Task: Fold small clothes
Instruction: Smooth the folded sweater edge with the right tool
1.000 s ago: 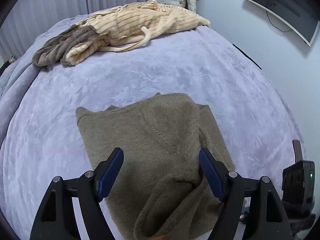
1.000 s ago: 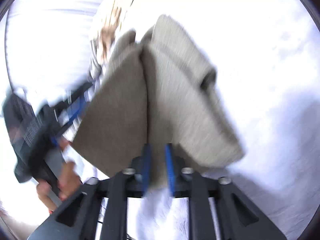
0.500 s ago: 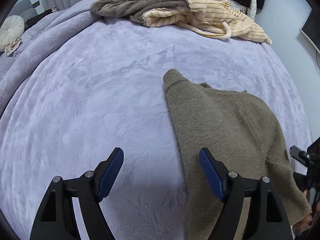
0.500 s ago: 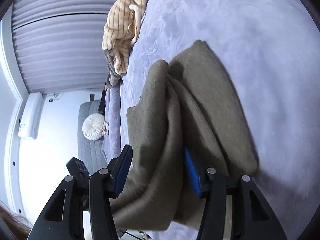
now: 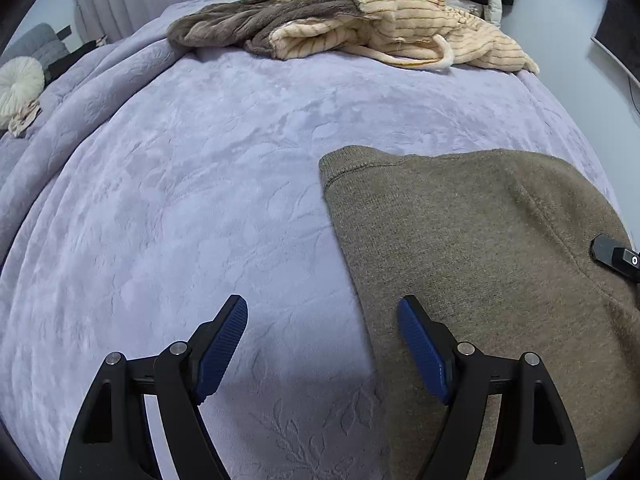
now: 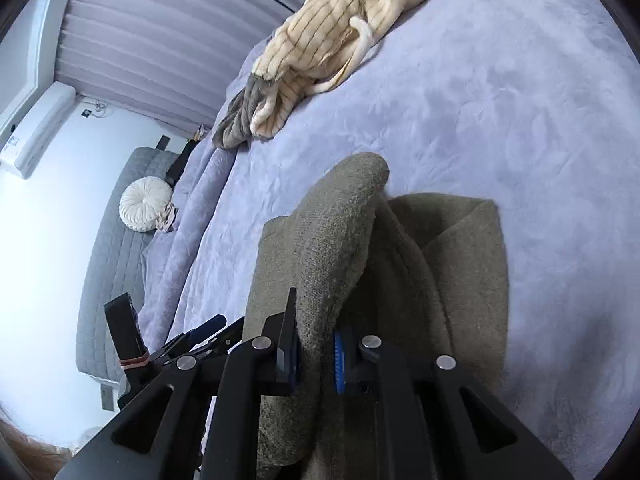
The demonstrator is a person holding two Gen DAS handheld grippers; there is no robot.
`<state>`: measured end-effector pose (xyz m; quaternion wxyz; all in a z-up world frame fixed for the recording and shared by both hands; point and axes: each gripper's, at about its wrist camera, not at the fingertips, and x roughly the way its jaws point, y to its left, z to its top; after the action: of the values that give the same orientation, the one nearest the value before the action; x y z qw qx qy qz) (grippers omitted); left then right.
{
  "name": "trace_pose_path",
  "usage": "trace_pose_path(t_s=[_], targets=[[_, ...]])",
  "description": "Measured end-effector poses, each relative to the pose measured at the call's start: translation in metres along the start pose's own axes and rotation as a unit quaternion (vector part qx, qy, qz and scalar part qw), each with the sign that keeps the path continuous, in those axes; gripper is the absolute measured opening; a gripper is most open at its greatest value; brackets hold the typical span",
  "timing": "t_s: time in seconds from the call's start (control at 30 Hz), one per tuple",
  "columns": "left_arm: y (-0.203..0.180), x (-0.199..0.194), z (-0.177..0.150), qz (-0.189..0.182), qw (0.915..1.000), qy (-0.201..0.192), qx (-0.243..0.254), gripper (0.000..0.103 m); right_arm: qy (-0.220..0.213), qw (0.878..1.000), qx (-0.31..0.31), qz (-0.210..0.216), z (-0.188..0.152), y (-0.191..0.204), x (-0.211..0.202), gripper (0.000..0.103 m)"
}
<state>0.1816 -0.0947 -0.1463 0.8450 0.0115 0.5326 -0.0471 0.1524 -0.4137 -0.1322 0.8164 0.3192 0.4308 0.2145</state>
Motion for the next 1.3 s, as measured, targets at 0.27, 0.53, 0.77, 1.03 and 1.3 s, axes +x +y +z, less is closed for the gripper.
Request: trace_pose_path(t_s=[0.27, 0.53, 0.77, 1.03, 1.3], targets=[[-0.022, 0.019, -0.007, 0.028, 0.9982, 0.003, 0.052, 0.085, 0.021, 0.992, 0.118, -0.044, -0.018, -0.075, 0.020, 0.028], [0.002, -0.005, -0.009, 0.009, 0.9987, 0.027, 0.043, 0.085, 0.003, 0.991, 0.066, -0.120, -0.032, -0.044, -0.027, 0.029], [-0.013, -0.024, -0.020, -0.044, 0.9970, 0.040, 0.050, 0.085, 0.035, 0.996, 0.050, -0.071, -0.064, -0.022, -0.055, 0.041], [-0.044, -0.027, -0.039, -0.085, 0.9906, 0.065, 0.085, 0.085, 0.082, 0.990, 0.003, -0.114, -0.095, -0.015, -0.049, 0.007], [-0.054, -0.002, -0.093, -0.085, 0.9835, 0.121, 0.104, 0.085, 0.099, 0.981, 0.022, -0.164, -0.126, -0.061, -0.043, 0.006]])
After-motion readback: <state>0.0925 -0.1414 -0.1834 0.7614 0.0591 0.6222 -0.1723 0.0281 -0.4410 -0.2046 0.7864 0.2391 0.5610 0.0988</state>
